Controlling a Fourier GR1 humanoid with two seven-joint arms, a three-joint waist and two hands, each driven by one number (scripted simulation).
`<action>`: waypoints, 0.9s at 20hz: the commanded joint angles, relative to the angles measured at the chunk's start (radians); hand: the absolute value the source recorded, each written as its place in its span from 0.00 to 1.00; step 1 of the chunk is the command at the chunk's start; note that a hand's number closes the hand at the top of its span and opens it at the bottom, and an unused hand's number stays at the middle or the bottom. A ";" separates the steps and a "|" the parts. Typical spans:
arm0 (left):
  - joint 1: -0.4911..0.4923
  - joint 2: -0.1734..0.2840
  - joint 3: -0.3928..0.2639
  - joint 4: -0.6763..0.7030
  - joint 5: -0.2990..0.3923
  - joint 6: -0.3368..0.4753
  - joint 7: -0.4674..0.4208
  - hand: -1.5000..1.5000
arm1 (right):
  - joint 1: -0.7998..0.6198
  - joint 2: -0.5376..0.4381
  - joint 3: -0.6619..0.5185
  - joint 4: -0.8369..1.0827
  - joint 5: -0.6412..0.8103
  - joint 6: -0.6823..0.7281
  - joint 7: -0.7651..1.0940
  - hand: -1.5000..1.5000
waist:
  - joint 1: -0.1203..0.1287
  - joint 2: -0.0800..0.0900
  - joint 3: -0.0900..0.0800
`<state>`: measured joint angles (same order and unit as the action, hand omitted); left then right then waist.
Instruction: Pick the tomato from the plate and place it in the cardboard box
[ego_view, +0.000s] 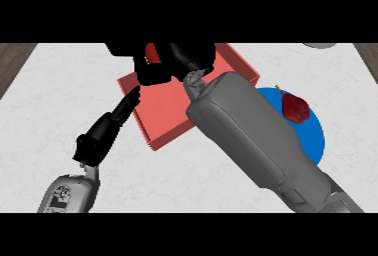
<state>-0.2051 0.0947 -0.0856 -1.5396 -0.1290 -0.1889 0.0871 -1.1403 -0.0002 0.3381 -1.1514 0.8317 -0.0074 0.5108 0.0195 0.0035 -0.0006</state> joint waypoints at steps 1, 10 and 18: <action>-0.048 -0.006 0.014 0.047 0.000 -0.001 -0.004 0.50 | -0.029 -0.008 -0.033 0.186 0.032 -0.043 -0.111 1.00 | -0.004 0.003 0.000; 0.011 -0.011 -0.035 -0.004 -0.022 -0.017 -0.031 0.50 | -0.014 0.000 -0.011 0.464 -0.248 -0.229 -0.127 0.00 | 0.044 0.012 0.000; -0.006 -0.006 -0.008 0.004 -0.014 -0.016 -0.028 0.50 | -0.040 0.000 -0.118 0.551 -0.445 -0.330 -0.359 0.00 | 0.035 0.011 0.001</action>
<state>-0.2247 0.0705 -0.1074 -1.5197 -0.1529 -0.1907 0.0651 -1.1934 0.0000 0.2871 -0.6128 0.4749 -0.2769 0.2465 0.0577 0.0163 -0.0003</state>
